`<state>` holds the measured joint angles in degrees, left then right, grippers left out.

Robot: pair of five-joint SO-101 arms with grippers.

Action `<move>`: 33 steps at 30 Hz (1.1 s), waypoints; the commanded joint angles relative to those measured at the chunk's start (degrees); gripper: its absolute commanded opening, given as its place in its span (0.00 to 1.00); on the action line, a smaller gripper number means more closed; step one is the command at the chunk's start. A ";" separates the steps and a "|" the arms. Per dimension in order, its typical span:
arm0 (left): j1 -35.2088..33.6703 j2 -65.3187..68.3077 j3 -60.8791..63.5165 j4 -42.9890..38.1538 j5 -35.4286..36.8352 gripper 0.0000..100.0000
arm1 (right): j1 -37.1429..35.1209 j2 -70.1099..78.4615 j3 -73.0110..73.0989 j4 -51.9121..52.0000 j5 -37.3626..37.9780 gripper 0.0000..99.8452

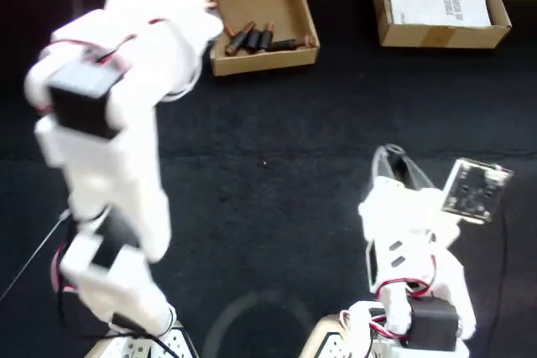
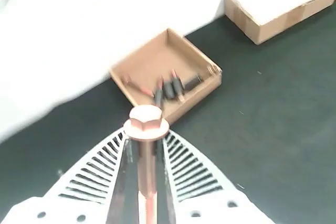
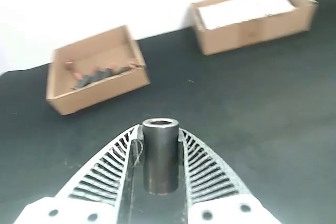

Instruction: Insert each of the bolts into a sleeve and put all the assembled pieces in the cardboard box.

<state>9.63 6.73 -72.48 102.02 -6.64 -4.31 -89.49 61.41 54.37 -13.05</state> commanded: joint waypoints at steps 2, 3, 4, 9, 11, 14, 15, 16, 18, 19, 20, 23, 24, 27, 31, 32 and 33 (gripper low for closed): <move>-1.01 -16.84 20.70 0.00 7.21 0.01 | -5.93 -0.40 1.71 -6.02 -0.62 0.01; -1.01 -19.38 24.92 -0.09 8.62 0.01 | -6.81 -0.40 2.15 -6.55 -0.62 0.01; -0.92 -21.76 28.70 -0.44 9.85 0.01 | -7.87 -0.40 2.68 -6.90 -0.26 0.01; -0.84 -31.34 44.53 -5.27 15.47 0.01 | -13.41 -0.40 6.20 -9.36 -0.18 0.01; -0.75 -34.24 49.80 -6.77 18.46 0.01 | -14.46 -0.40 8.22 -12.53 -0.18 0.01; -0.66 -37.32 58.07 -9.93 23.21 0.01 | -14.99 -0.40 12.70 -20.44 -0.18 0.01; -0.66 -38.29 60.79 -11.34 24.44 0.01 | -14.99 -0.40 14.55 -23.78 -0.18 0.01; -0.66 -39.08 63.25 -12.75 25.41 0.01 | -14.99 -0.40 16.31 -26.95 -0.18 0.01; -0.66 -40.75 67.56 -15.56 26.99 0.01 | -14.99 -0.40 19.38 -32.31 -0.09 0.01; -0.66 -41.54 69.41 -17.05 27.78 0.01 | -14.90 -0.40 20.62 -34.24 0.88 0.01; -0.66 -42.15 71.25 -18.55 28.57 0.01 | -14.90 -0.40 21.85 -35.91 2.81 0.01; -0.66 -43.47 76.88 -24.53 30.24 0.01 | -14.90 -0.40 27.56 -44.00 7.91 0.01; -0.66 -43.74 78.64 -26.55 30.59 0.01 | -14.90 -0.40 29.67 -46.81 8.88 0.01; -0.66 -44.35 82.59 -32.79 32.44 0.01 | -14.90 -0.40 35.03 -54.46 12.22 0.01; 0.22 -44.79 86.02 -42.29 35.25 0.01 | -14.90 -0.40 38.90 -60.88 14.24 0.01; 1.10 -44.79 86.81 -45.01 35.34 0.01 | -14.90 -0.40 39.43 -61.58 14.24 0.01; 1.98 -44.79 87.52 -47.74 35.25 0.01 | -14.90 -0.40 40.13 -62.29 14.15 0.01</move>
<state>9.54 -36.09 14.46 61.85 28.00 -18.99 -89.23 95.87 -4.44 0.22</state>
